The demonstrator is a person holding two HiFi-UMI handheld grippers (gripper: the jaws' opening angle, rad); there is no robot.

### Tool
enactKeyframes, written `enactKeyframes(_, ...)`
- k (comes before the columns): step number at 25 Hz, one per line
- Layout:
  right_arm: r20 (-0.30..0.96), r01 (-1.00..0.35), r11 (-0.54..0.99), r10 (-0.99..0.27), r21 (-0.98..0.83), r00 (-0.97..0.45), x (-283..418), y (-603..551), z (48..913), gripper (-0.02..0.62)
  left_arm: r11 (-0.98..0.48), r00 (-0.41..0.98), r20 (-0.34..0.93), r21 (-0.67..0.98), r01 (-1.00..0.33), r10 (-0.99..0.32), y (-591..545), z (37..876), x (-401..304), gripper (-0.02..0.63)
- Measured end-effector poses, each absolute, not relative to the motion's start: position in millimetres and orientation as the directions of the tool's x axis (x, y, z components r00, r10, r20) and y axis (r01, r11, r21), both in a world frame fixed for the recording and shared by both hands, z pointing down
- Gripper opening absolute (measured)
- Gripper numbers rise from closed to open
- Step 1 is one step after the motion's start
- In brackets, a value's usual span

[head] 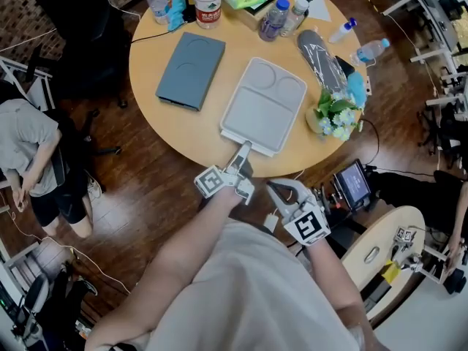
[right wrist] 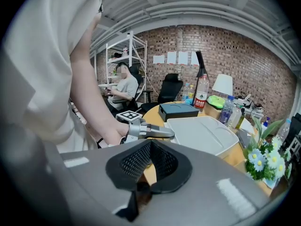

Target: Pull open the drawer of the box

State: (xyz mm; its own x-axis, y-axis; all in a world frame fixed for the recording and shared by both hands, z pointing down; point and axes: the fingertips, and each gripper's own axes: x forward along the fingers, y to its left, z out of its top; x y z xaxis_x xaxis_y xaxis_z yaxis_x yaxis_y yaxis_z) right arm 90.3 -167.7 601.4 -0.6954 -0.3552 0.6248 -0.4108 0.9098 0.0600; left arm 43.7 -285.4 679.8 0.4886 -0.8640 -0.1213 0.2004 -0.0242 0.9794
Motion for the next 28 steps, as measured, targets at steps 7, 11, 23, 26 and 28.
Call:
enactKeyframes(7,0.615,-0.427,0.903,-0.364,0.049,-0.7,89.0,-161.0,601.6,0.005,0.005,0.49,-0.089,0.982,0.187,-0.867,-278.4,681.7,41.5,0.175)
enactKeyframes(11,0.609,-0.431,0.901,-0.37,0.05,-0.702,89.3,-155.7,600.6,0.005,0.017,0.489,-0.067,0.986,0.166,-0.87,-266.5,684.3,34.0,0.172)
enactKeyframes(23,0.569,-0.392,0.918,-0.352,0.056,-0.743,71.9,-133.9,600.2,0.005,0.047,0.498,-0.009,0.994,0.101,-0.867,-209.5,688.1,11.9,0.16)
enactKeyframes(26,0.563,-0.385,0.921,-0.349,0.058,-0.749,70.3,-120.8,601.9,0.005,0.05,0.499,-0.002,0.995,0.091,-0.867,-192.2,688.1,8.8,0.16)
enactKeyframes(28,0.56,-0.387,0.92,-0.349,0.055,-0.752,69.1,-112.3,603.0,0.005,0.054,0.498,-0.003,0.994,0.099,-0.867,-181.1,685.5,8.2,0.16)
